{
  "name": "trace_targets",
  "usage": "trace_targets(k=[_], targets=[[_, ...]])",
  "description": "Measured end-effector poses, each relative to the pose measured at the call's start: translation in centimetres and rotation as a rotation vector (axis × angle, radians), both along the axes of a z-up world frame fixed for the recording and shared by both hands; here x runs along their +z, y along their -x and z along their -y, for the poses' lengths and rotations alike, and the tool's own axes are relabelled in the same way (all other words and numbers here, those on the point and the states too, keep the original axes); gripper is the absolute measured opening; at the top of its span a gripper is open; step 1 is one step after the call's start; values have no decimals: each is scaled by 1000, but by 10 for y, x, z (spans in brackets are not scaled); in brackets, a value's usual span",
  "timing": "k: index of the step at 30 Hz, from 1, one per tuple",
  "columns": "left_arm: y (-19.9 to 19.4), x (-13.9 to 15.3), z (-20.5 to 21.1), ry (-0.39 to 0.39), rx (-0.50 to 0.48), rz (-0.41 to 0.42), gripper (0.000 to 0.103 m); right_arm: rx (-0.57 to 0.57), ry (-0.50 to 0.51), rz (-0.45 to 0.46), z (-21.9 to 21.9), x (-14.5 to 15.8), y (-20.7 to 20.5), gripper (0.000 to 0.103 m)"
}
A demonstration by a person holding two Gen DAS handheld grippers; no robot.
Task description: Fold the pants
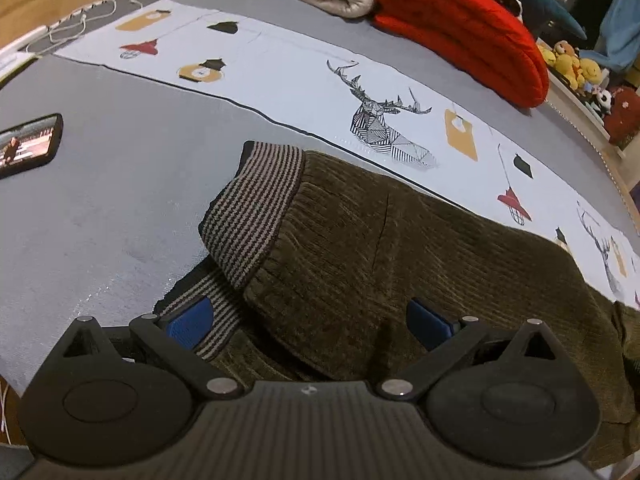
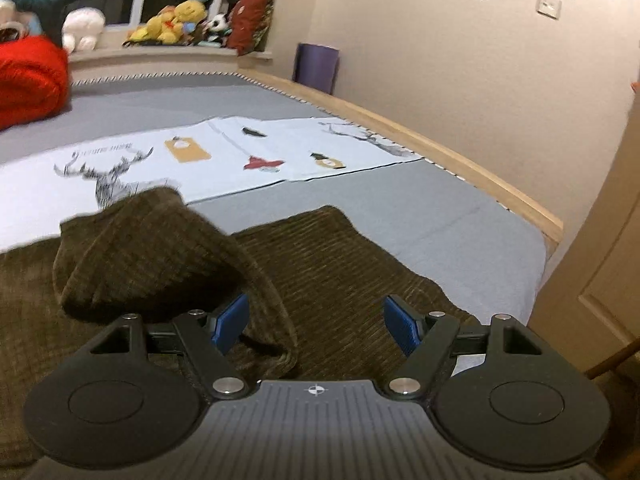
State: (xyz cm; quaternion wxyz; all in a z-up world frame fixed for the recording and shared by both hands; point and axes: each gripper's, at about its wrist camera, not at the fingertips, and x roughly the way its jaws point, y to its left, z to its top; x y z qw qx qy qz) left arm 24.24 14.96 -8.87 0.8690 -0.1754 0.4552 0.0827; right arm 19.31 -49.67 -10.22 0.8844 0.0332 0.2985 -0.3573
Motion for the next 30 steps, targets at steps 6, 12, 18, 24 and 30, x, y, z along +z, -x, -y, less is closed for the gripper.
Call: trace_targets(k=[6, 12, 18, 24, 30], targets=[[-7, 1, 2, 14, 5, -3, 103, -53, -82, 123, 13, 9, 11, 78], [-9, -1, 10, 8, -10, -4, 103, 42, -84, 130, 12, 4, 0, 80], [-14, -9, 8, 40, -14, -41, 103, 125, 18, 51, 0, -10, -30, 87], [-18, -7, 6, 20, 11, -29, 103, 243, 53, -34, -11, -23, -56, 59], [-20, 0, 4, 1, 43, -6, 79, 213, 58, 32, -21, -5, -54, 5]])
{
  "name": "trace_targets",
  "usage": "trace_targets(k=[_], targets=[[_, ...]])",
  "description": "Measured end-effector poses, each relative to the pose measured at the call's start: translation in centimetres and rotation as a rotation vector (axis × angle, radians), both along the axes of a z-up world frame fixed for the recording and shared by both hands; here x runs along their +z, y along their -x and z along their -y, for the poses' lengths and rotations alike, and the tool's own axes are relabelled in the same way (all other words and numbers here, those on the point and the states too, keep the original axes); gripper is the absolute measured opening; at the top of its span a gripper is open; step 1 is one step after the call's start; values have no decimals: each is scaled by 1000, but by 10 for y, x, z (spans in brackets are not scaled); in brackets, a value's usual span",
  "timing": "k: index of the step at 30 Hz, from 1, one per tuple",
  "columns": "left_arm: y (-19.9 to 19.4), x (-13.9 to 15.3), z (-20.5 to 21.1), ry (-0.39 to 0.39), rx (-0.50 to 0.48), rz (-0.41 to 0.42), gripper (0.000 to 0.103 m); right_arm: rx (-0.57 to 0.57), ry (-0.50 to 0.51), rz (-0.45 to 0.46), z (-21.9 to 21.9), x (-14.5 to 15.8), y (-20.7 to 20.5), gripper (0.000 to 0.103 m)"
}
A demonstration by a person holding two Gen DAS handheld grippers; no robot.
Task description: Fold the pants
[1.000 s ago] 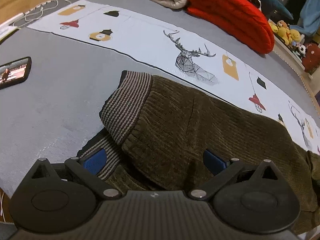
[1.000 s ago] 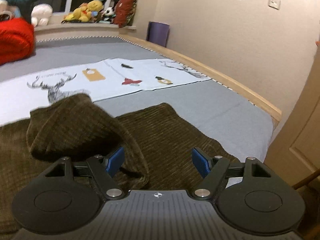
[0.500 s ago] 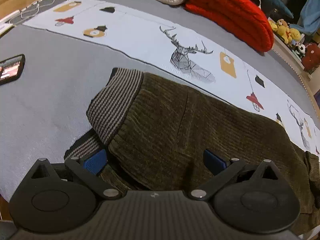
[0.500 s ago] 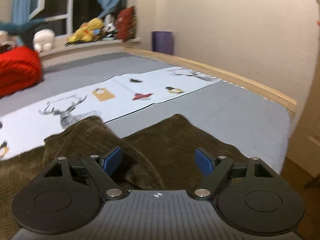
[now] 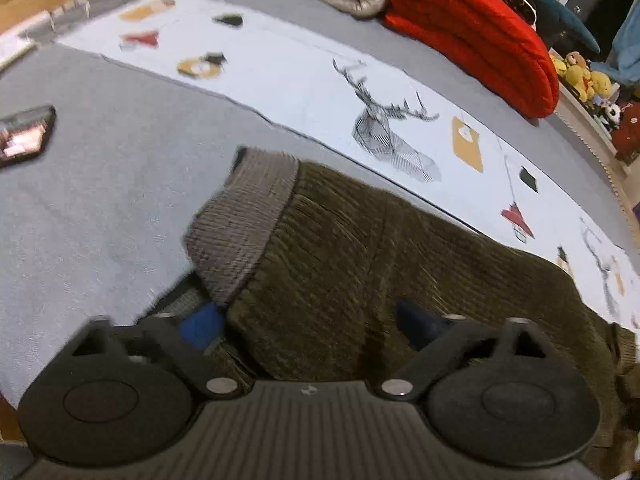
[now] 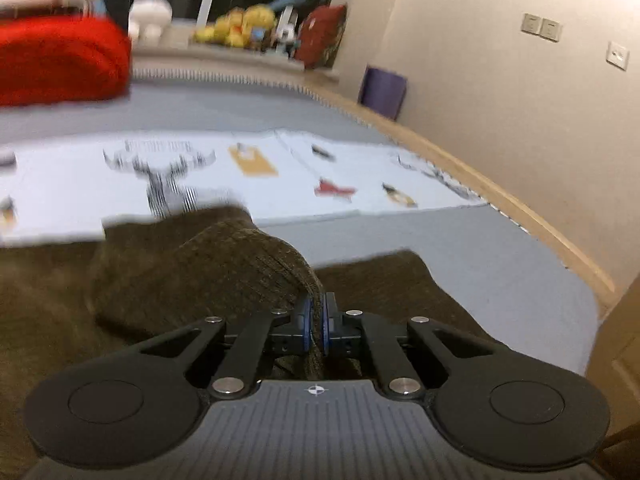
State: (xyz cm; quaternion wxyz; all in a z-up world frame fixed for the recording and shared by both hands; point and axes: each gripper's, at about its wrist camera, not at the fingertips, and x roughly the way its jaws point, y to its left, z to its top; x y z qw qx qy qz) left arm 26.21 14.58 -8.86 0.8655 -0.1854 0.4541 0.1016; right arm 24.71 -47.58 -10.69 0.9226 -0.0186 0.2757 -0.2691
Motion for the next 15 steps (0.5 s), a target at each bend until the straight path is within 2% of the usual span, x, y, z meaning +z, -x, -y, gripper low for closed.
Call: trace_targets(k=[2, 4, 5, 8, 11, 13, 15], targets=[[0, 4, 0, -43, 11, 8, 48, -29, -62, 63, 3, 12, 6, 5], [1, 8, -8, -43, 36, 10, 28, -64, -128, 133, 9, 27, 13, 5], [3, 10, -14, -12, 47, 12, 22, -86, -155, 156, 13, 33, 15, 5], [10, 16, -35, 90, 81, 29, 19, -186, -290, 239, 43, 66, 23, 5], [21, 22, -49, 141, 92, 39, 18, -304, -466, 316, 86, 97, 45, 3], [29, 23, -58, 173, 106, 32, 18, -370, -581, 363, 115, 103, 70, 3], [34, 16, -65, 196, 106, -8, 18, -409, -599, 346, 130, 90, 88, 3]])
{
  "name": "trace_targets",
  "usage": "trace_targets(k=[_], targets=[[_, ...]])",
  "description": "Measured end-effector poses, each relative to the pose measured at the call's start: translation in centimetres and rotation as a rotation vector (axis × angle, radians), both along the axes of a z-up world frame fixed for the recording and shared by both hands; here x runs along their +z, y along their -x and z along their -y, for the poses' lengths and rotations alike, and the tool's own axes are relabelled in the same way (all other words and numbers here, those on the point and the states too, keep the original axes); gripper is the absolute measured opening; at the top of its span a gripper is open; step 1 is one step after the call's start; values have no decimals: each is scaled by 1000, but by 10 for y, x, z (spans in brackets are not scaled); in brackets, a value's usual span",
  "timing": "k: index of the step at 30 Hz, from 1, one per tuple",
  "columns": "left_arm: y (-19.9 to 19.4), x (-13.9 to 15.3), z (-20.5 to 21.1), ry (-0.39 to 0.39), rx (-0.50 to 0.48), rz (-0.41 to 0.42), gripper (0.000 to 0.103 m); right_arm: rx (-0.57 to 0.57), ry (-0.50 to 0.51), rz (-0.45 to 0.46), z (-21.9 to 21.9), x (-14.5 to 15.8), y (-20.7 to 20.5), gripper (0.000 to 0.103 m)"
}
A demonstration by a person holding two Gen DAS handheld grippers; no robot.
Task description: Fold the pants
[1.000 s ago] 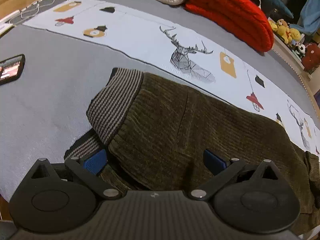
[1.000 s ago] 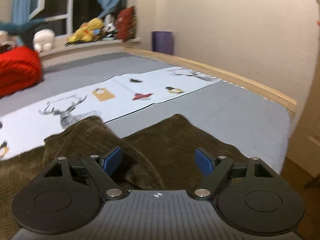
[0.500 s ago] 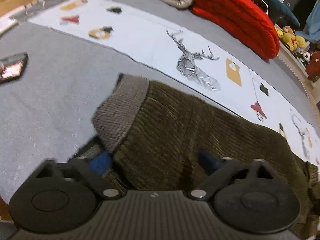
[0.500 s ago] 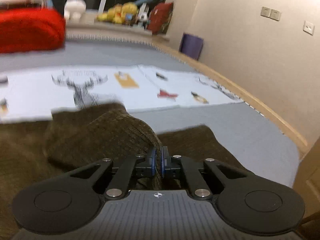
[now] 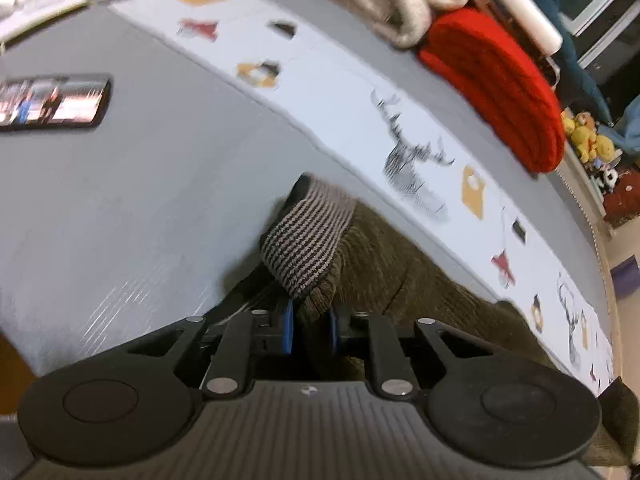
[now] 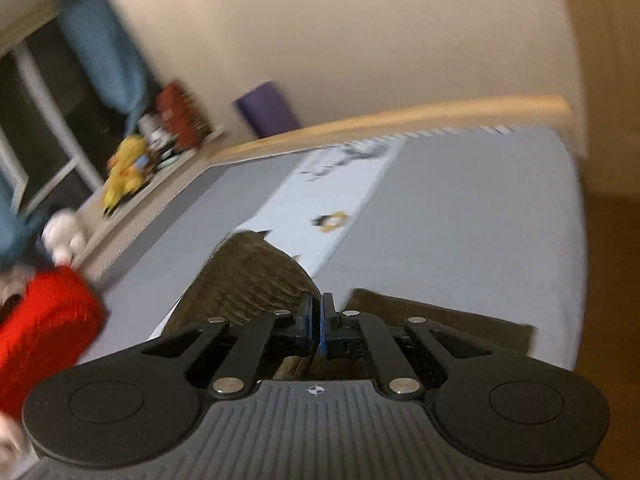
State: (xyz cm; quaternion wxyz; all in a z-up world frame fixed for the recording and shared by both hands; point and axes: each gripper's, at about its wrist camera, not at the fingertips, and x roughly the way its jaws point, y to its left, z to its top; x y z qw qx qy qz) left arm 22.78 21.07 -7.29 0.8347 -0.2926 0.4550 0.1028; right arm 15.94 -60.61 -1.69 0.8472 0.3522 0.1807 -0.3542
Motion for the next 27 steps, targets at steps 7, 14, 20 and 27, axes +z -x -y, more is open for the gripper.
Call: trace_targets(k=[7, 14, 20, 27], targets=[[2, -11, 15, -121, -78, -59, 21, -59, -176, -200, 20, -129, 33, 2], [11, 8, 9, -69, -52, 32, 17, -75, -40, -150, 22, -88, 30, 0], [10, 4, 8, -59, -57, -14, 17, 51, -19, -91, 37, -56, 41, 0], [8, -5, 8, -88, -64, -44, 19, 102, -235, -26, 41, -101, 59, 40]])
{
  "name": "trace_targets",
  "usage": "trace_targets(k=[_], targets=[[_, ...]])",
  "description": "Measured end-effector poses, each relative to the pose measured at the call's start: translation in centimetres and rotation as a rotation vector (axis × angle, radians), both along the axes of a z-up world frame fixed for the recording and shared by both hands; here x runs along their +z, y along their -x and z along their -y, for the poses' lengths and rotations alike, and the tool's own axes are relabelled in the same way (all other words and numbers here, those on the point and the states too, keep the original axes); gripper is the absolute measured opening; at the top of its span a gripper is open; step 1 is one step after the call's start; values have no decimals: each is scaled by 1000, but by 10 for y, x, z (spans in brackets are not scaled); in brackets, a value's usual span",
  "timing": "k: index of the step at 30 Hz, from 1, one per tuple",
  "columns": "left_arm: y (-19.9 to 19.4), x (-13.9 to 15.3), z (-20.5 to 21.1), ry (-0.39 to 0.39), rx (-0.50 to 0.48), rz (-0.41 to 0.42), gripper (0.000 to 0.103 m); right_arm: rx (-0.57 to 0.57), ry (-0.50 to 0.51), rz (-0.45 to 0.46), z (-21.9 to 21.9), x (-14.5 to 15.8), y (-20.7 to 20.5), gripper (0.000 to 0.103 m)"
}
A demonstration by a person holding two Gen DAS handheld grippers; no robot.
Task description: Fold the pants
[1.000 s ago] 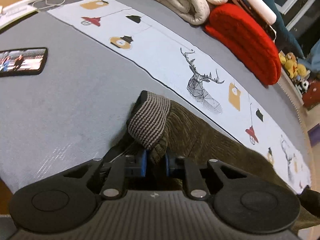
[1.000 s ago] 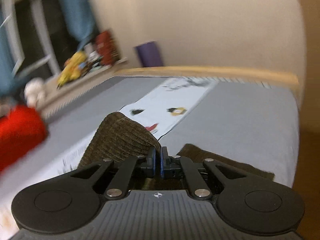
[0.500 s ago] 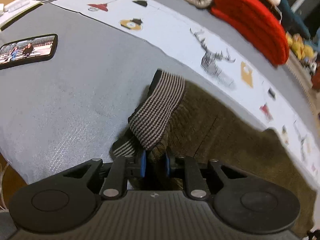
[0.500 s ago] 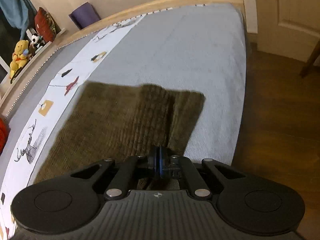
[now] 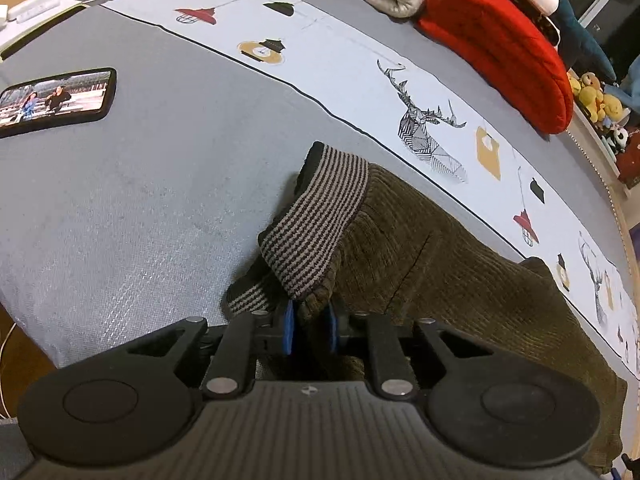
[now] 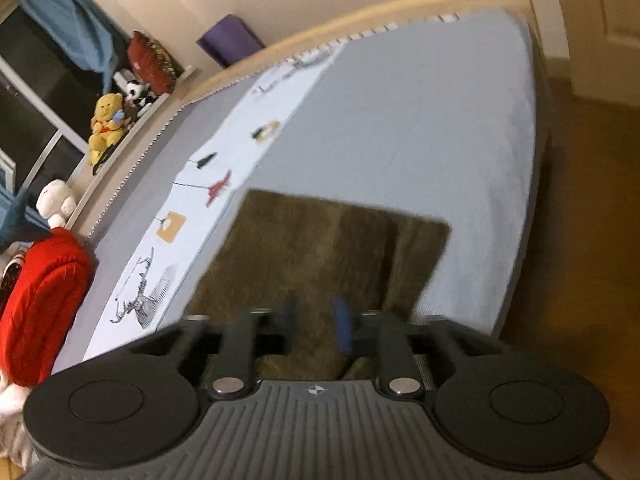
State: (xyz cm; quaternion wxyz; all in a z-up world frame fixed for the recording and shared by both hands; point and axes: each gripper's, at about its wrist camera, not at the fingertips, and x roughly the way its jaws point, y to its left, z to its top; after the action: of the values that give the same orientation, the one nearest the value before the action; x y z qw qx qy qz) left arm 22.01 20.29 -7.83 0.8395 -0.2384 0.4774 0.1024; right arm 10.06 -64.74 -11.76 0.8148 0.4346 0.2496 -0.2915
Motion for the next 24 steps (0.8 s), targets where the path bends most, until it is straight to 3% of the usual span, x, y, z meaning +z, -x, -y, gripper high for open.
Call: trace_targets(k=[5, 10, 16, 17, 18, 20, 24], targets=[[-2, -4, 4, -26, -7, -10, 20, -34, 25, -3, -8, -6, -10, 40], [-4, -6, 6, -37, -8, -16, 21, -127, 75, -79, 10, -12, -22, 40], [-8, -6, 8, -45, 0, -23, 21, -77, 93, -119, 16, -27, -41, 43], [-8, -6, 8, -41, 5, -20, 21, -72, 128, -125, 12, -24, -45, 35], [-7, -4, 8, -37, 9, -13, 20, -65, 166, -135, 9, -21, -49, 13], [-6, 1, 6, -21, 17, 13, 18, -56, 220, -150, 1, -11, -57, 12], [2, 13, 1, 28, 30, 57, 17, -52, 245, -88, -4, 28, -58, 10]])
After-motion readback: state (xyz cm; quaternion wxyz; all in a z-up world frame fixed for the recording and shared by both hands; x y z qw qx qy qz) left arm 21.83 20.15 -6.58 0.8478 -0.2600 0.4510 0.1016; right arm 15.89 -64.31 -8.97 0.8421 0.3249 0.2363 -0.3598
